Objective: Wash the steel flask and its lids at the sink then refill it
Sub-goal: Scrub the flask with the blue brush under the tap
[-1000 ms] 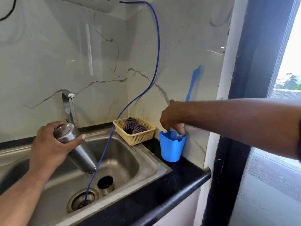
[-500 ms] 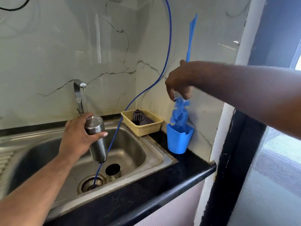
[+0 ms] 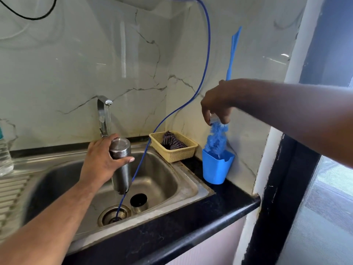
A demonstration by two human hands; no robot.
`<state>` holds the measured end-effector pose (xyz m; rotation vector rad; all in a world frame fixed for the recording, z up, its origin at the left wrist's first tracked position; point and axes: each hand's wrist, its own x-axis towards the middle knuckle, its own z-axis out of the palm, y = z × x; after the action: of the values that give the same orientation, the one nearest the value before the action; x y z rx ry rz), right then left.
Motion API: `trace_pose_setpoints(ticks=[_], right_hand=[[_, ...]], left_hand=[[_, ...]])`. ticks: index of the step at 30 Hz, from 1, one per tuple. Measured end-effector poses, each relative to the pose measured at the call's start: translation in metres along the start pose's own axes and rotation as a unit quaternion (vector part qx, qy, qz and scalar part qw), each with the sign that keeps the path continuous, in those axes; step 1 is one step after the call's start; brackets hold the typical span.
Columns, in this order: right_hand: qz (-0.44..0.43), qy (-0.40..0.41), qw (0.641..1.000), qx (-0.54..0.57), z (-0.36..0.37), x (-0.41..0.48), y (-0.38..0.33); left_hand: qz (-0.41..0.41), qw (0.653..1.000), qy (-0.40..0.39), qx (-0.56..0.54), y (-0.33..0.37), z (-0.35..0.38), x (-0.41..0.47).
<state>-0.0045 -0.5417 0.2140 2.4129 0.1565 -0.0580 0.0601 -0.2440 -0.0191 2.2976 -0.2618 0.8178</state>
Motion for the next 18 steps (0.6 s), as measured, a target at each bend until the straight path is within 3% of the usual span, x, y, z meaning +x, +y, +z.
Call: trace_pose_setpoints(ticks=[4,8,12,16,18], right_hand=[[-0.026,0.103,0.994,-0.037,-0.023,0.003,-0.002],[-0.06,0.242,0.964,0.093,-0.054,0.015,-0.018],[-0.095,0.341,0.905,0.236,-0.052,0.039,-0.072],[-0.119,0.386,0.847,0.345,-0.027,0.072,-0.13],[-0.124,0.415,0.802,0.411,-0.013,0.091,-0.153]], left_hand=[[-0.01,1.0,0.013,-0.015,-0.001,-0.006,0.002],[-0.047,0.995,0.031,-0.077,-0.009,-0.012,0.007],[-0.077,0.979,0.078,-0.171,-0.025,-0.022,0.017],[-0.099,0.95,0.124,-0.269,-0.039,-0.022,0.022],[-0.108,0.931,0.146,-0.317,-0.049,-0.022,0.025]])
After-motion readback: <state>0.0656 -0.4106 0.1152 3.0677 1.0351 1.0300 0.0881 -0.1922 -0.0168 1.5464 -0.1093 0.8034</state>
